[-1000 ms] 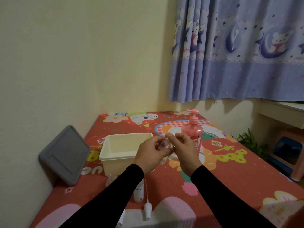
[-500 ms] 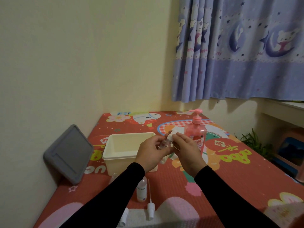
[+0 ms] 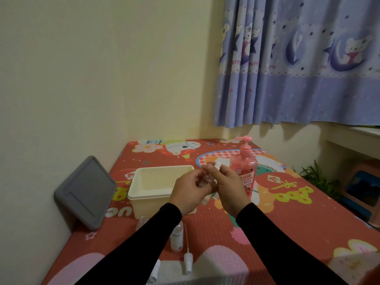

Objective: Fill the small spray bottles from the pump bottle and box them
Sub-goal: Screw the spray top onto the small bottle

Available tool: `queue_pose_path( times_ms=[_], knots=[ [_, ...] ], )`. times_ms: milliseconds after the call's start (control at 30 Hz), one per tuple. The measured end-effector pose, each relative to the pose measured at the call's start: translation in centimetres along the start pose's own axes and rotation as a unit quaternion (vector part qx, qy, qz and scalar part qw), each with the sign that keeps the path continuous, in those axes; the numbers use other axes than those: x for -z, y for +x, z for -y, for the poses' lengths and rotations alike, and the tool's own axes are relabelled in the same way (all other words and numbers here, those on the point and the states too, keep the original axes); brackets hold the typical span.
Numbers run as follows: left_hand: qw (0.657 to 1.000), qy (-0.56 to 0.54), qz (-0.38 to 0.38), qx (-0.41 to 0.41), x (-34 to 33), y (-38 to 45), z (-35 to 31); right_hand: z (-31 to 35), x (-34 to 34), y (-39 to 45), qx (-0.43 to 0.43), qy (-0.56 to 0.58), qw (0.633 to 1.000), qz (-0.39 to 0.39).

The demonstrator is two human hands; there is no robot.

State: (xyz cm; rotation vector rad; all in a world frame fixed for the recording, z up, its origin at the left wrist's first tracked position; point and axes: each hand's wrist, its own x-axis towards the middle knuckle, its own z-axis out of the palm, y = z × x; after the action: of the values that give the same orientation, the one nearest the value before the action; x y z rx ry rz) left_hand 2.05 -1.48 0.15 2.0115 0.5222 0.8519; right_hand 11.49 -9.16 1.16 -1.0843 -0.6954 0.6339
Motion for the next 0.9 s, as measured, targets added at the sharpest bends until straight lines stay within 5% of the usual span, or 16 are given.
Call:
queue_pose_path(
  times_ms=[300,533,733,900],
  knots=[
    [1.000,-0.002,-0.005,0.026,1.0,0.5,0.8,-0.2,0.9,0.0,-0.006,-0.063,0.998,0.026],
    [1.000,0.022,0.006,0.008,0.9,0.2,0.5,-0.5,1.4,0.2,0.015,-0.137,0.989,-0.059],
    [0.999,0.037,0.012,0.001,0.8,0.1,0.3,-0.1,1.5,0.7,-0.005,-0.132,0.991,0.031],
    [0.999,0.041,0.011,0.000,0.6,0.0,0.2,0.0,1.2,0.5,0.018,-0.148,0.989,-0.023]
  ],
)
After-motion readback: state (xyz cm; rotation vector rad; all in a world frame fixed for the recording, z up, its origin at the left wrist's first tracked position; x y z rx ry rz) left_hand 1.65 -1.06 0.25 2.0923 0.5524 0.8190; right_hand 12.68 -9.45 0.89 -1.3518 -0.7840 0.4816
